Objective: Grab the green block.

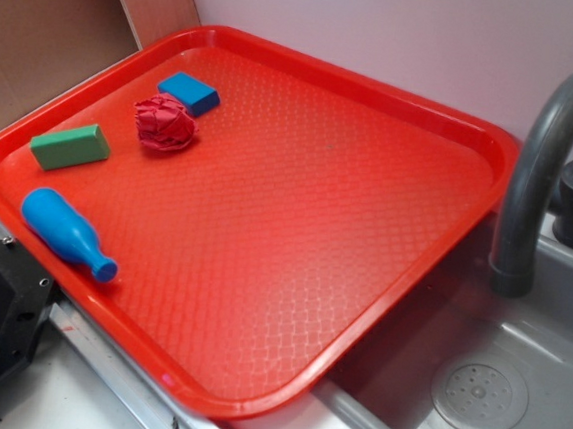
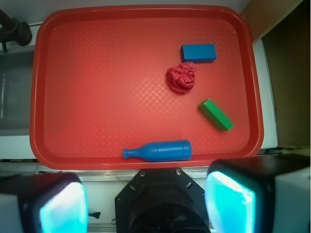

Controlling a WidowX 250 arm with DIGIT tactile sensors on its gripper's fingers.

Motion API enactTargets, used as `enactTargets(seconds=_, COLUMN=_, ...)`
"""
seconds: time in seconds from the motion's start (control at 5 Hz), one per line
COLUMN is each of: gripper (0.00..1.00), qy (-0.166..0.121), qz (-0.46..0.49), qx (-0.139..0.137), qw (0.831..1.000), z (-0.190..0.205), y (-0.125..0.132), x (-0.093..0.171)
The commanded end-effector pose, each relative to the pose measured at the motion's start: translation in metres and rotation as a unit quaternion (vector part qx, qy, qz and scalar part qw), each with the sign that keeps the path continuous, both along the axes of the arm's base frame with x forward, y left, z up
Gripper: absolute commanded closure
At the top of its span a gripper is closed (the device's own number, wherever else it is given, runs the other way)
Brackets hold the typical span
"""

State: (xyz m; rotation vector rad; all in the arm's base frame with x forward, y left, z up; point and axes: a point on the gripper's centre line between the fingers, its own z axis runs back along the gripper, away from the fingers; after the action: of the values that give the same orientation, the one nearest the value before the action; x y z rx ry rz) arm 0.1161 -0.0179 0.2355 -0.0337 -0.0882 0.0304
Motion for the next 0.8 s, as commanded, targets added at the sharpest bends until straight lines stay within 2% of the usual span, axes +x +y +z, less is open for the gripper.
enactTargets(seconds=0.0, gripper=0.00, qy=0.000, qz=0.000, qx=0.000, qw=1.000, z=0.000, y=0.000, x=0.000)
enactTargets(seconds=0.2, gripper=0.00, qy=-0.026, qz=-0.048, qx=0.009, qw=0.998, z=-0.013, y=0.029, x=0.021)
enactTargets(seconds=0.4, gripper=0.00, qy=-0.051, qz=-0.129, qx=0.025, qw=0.990, z=-0.026, y=0.042, x=0.033)
enactTargets(seconds=0.6, gripper=0.00, qy=-0.039, qz=-0.174, qx=0.041, qw=0.983, z=-0.049, y=0.054, x=0.037)
